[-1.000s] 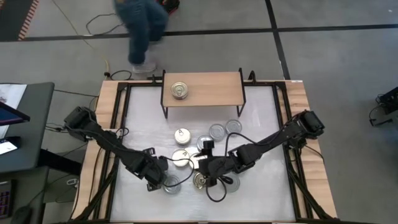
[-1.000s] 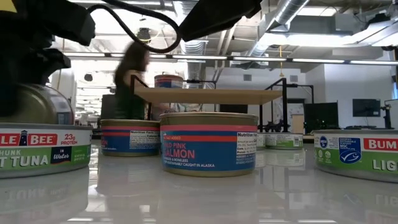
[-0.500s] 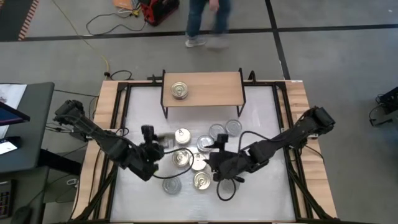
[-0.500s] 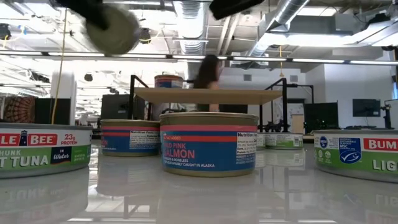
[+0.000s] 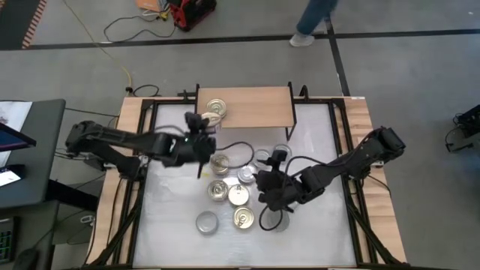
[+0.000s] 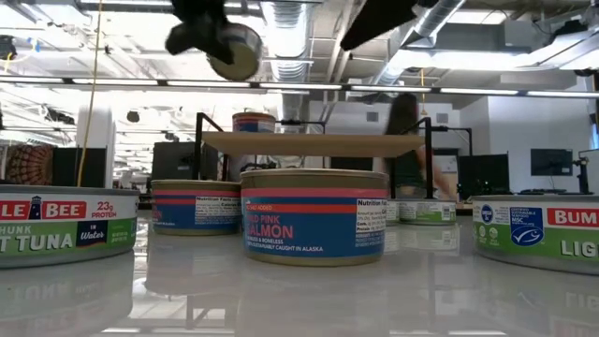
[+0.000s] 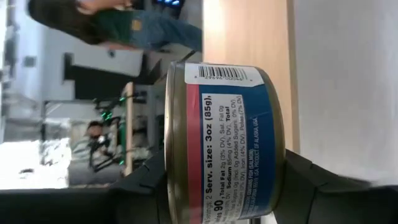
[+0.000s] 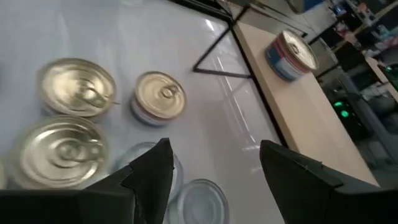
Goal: Stack canned seafood by type on shelf
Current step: Stack the blue tuna can on top of the blue tuna can
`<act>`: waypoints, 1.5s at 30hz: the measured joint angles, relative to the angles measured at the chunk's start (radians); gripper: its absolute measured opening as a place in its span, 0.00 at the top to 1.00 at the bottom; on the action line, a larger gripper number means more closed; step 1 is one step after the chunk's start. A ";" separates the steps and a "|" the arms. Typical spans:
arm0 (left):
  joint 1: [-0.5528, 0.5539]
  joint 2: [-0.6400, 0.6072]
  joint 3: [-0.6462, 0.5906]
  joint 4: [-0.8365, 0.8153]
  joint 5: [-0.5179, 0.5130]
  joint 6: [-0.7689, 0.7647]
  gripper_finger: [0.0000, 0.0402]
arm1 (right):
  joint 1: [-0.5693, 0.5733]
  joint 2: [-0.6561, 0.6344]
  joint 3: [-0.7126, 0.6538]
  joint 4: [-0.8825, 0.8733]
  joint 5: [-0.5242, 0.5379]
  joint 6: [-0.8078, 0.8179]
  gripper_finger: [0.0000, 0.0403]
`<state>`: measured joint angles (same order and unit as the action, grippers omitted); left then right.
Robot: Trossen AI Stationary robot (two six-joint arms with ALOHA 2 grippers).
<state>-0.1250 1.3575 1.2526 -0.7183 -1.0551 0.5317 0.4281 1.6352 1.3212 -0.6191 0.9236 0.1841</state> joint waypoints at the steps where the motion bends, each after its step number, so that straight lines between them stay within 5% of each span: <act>1: 0.033 0.000 0.000 0.040 0.032 0.054 0.56 | -0.008 0.000 0.000 -0.016 0.000 0.000 0.32; 8: 0.222 0.003 0.000 0.256 0.200 0.308 0.56 | -0.096 -0.028 -0.052 -0.060 -0.024 -0.038 0.32; 13: 0.296 0.014 -0.001 0.262 0.326 0.407 0.56 | -0.171 -0.149 -0.230 0.156 -0.104 -0.132 0.32; 24: 0.385 0.020 -0.094 0.388 0.334 0.648 0.56 | -0.221 -0.432 -0.442 0.437 -0.110 -0.243 0.32; 45: 0.454 0.016 -0.109 0.324 0.416 0.561 0.53 | -0.212 -0.439 -0.486 0.450 -0.112 -0.238 0.32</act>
<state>0.3294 1.3739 1.1435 -0.3948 -0.6394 1.0923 0.2161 1.1961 0.8352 -0.1693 0.8112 -0.0536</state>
